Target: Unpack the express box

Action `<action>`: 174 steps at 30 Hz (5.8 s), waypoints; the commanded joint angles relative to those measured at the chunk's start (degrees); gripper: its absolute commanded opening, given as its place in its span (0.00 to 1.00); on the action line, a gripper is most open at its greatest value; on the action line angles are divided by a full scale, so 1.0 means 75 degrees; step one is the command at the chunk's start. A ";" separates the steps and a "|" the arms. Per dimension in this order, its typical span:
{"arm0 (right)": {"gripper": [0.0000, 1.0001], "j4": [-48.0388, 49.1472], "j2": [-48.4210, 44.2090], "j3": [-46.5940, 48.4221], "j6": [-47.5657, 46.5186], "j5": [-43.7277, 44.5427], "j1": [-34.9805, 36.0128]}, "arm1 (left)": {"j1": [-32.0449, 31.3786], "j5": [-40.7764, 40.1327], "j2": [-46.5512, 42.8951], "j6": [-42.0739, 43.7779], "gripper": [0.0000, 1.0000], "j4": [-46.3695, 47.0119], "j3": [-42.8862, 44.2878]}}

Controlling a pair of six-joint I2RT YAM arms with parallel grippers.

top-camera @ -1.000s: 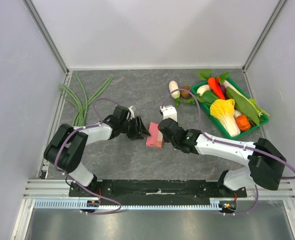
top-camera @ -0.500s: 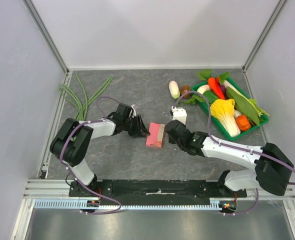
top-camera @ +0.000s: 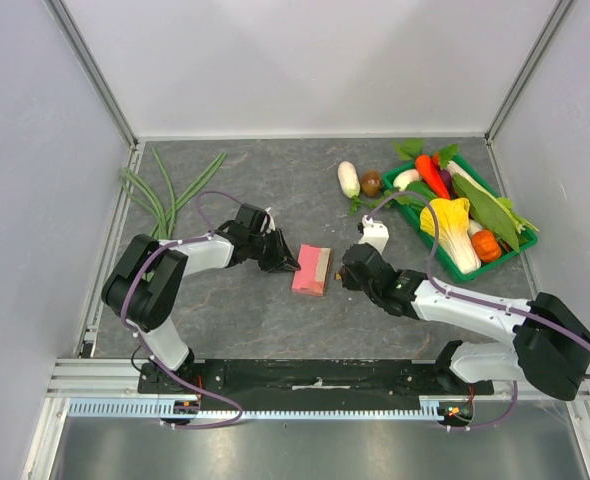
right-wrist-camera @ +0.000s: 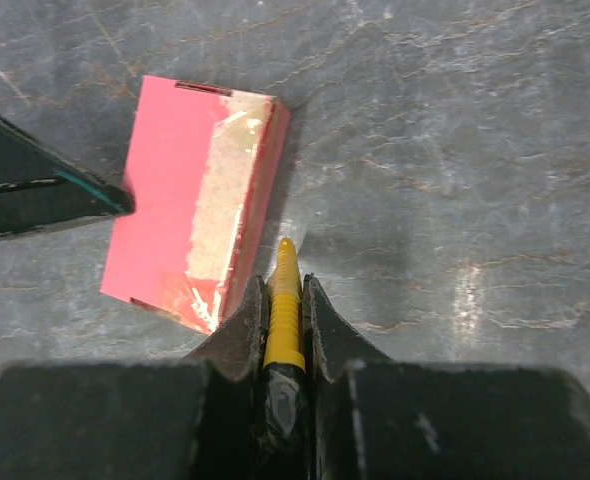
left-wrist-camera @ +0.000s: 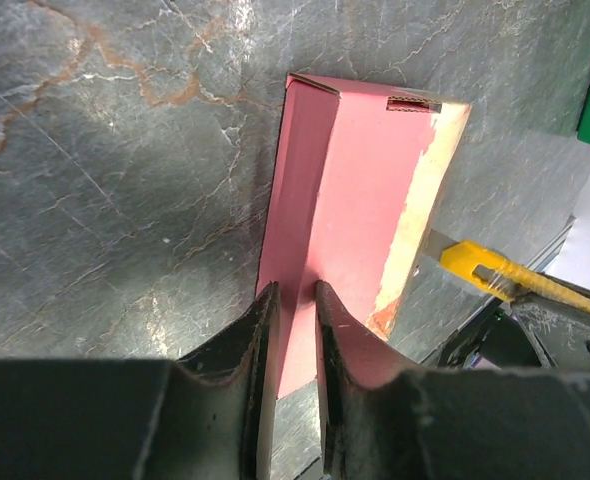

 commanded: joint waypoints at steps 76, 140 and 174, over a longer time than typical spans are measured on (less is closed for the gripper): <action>0.00 0.0921 0.0770 0.2834 -0.1834 -0.1946 0.0491 | 0.0987 -0.2990 -0.2815 0.0912 0.53 -0.1876 0.0514; 0.00 -0.0473 0.1836 0.2436 -0.1484 0.2155 0.2074 | 0.0893 -0.0716 -0.2522 0.0516 0.49 0.0398 -0.1113; 0.00 -0.0333 0.1273 0.2272 -0.1623 0.1641 0.1172 | 0.0764 -0.0259 -0.3063 0.2401 0.59 -0.0363 0.0338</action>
